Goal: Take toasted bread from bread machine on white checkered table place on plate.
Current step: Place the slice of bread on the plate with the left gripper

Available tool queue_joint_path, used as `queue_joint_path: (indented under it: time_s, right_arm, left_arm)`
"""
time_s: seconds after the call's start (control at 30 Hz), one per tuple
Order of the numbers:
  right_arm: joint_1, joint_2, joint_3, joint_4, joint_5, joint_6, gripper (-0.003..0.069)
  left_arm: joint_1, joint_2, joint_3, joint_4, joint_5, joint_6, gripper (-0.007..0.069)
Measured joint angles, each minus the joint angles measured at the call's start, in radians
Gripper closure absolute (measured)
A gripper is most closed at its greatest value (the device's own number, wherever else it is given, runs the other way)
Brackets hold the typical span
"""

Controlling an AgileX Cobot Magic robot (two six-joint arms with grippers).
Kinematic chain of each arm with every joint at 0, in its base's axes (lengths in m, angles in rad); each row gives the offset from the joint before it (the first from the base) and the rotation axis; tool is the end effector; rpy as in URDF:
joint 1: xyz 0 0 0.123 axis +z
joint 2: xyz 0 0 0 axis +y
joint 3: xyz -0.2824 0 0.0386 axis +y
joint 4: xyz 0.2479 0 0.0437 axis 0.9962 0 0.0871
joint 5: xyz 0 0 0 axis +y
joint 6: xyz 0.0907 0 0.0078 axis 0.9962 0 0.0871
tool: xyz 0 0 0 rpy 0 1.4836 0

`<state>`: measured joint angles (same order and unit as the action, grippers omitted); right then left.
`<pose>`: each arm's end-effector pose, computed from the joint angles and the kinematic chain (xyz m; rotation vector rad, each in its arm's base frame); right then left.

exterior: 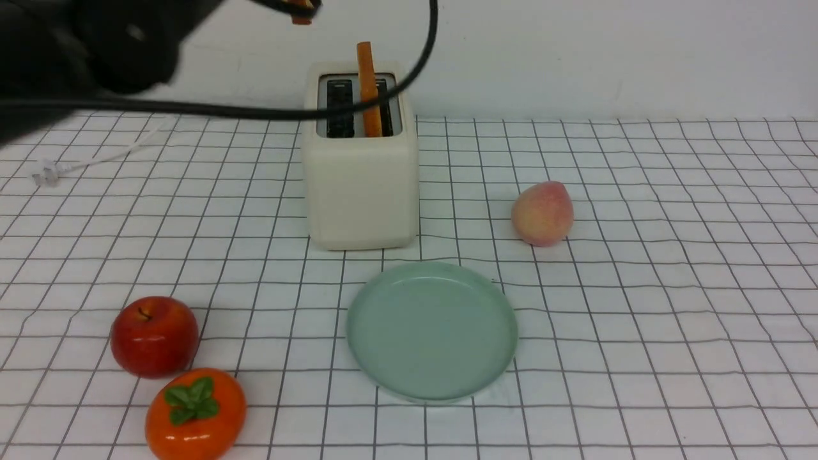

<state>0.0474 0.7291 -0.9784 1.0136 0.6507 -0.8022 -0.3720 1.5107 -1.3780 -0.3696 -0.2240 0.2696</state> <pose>0.1201 0.0526 0.4397 -0.3734 1.5955 0.5518 0.3405 -0.1250 0.4324 0.1313 1.4093 -0.3276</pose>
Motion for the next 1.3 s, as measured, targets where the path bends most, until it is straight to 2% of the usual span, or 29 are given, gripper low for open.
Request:
queue_joint_path:
  time_s: [0.2,0.23,0.33,0.37,0.4,0.43,0.63,0.67,0.7,0.8,1.2,1.23,1.3]
  right_arm:
    - [0.000,0.000,0.000,-0.003,0.065,0.057,0.0627]
    - [0.000,0.000,0.000,-0.004,0.068,0.057,0.0627]
    - [0.000,-0.001,0.000,-0.038,0.159,0.119,0.0627]
    - [0.000,-0.001,0.000,-0.038,0.159,0.119,0.0627]
    - [0.000,-0.001,0.000,-0.073,0.195,0.157,0.0627]
    - [0.000,-0.002,0.000,-0.088,0.211,0.170,0.0627]
    - [0.000,-0.024,0.000,-0.230,0.336,0.274,0.0627]
    - [0.000,-0.025,0.000,-0.231,0.336,0.275,0.0627]
    - [0.000,-0.031,0.000,-0.243,0.351,0.285,0.0627]
    - [0.000,-0.032,0.000,-0.244,0.365,0.289,0.0627]
    - [0.000,-0.032,0.000,-0.244,0.386,0.292,0.0627]
    - [0.000,-0.032,0.000,-0.244,0.386,0.292,0.0627]
    - [0.000,-0.032,0.000,-0.244,0.386,0.292,0.0627]
  left_arm:
    - [0.000,-0.194,0.000,-0.052,0.549,-0.069,0.0550]
    - [0.000,-0.194,0.000,-0.056,0.567,-0.069,0.0550]
    - [-0.001,-0.204,0.022,-0.166,0.812,-0.067,0.0550]
    - [-0.001,-0.202,0.026,-0.174,0.822,-0.062,0.0550]
    - [-0.001,-0.186,0.064,-0.247,0.875,-0.032,0.0550]
    - [-0.001,-0.179,0.076,-0.267,0.889,-0.020,0.0550]
    - [-0.001,0.031,0.203,-0.693,0.883,0.318,0.0550]
    - [-0.001,0.038,0.202,-0.707,0.880,0.340,0.0550]
    - [-0.001,0.093,0.204,-0.820,0.853,0.414,0.0550]
    - [-0.001,0.154,0.204,-0.914,0.811,0.473,0.0550]
    - [-0.001,0.288,0.204,-0.860,0.742,0.469,0.0549]
    - [-0.001,0.290,0.204,-0.859,0.732,0.469,0.0541]
    - [-0.001,0.297,0.204,-0.844,0.701,0.469,0.0468]
